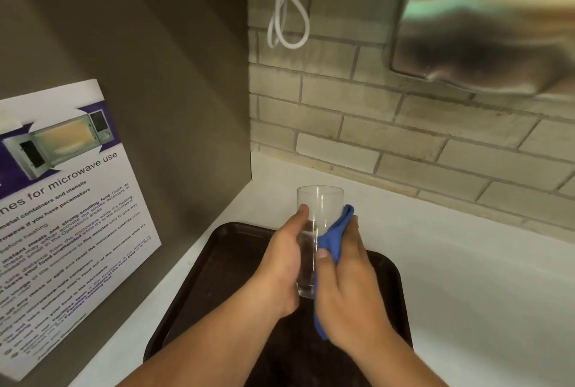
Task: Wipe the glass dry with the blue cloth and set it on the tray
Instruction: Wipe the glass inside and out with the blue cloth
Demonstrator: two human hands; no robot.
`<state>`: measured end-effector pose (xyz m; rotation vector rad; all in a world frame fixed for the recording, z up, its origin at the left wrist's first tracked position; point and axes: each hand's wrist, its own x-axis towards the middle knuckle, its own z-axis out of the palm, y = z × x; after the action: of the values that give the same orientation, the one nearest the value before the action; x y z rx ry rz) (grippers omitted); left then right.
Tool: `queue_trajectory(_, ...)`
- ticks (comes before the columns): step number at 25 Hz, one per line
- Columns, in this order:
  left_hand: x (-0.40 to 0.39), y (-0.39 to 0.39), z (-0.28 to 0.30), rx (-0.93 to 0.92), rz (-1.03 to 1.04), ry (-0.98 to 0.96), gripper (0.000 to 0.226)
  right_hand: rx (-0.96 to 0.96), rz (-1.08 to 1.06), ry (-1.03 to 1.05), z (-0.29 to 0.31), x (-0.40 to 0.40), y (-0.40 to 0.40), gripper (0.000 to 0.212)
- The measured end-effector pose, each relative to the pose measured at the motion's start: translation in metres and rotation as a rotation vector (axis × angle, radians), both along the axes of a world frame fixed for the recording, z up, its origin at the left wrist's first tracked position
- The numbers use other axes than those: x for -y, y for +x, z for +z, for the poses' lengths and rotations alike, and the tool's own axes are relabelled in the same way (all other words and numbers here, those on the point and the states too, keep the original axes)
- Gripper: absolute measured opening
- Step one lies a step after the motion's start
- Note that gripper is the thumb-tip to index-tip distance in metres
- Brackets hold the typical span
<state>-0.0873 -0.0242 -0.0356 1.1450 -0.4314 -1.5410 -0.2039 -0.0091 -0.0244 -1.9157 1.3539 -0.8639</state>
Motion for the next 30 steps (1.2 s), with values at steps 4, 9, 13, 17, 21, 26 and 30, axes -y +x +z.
queue_trajectory(4, -0.005, -0.006, -0.004, 0.002, -0.001, -0.078, 0.053, -0.03, -0.01, -0.174, 0.021, 0.013, 0.014, 0.063)
queue_trajectory(9, 0.001, -0.005, 0.005, -0.077, 0.069, -0.159, 0.046, 0.376, -0.187, 0.336, 0.048, 0.051, 0.005, 0.025)
queue_trajectory(13, 0.009, -0.003, 0.003, 0.047, 0.105, -0.115, 0.059, -0.043, -0.034, -0.041, 0.012, -0.001, 0.017, 0.049)
queue_trajectory(17, 0.001, 0.0, 0.004, -0.016, 0.016, -0.17, 0.059, 0.162, -0.057, -0.108, 0.032, 0.024, 0.024, 0.052)
queue_trajectory(21, -0.002, -0.001, 0.017, 0.089, -0.016, -0.228, 0.08, 0.584, -0.16, 0.47, 0.053, 0.055, 0.006, 0.041)
queue_trajectory(26, 0.009, 0.012, 0.025, -0.051, 0.126, -0.22, 0.06, 0.564, -0.144, 0.692, 0.036, 0.036, 0.012, 0.045)
queue_trajectory(30, 0.013, 0.015, 0.023, 0.049, 0.322, -0.351, 0.048, 0.883, -0.078, 1.033, 0.018, 0.042, 0.0, 0.049)
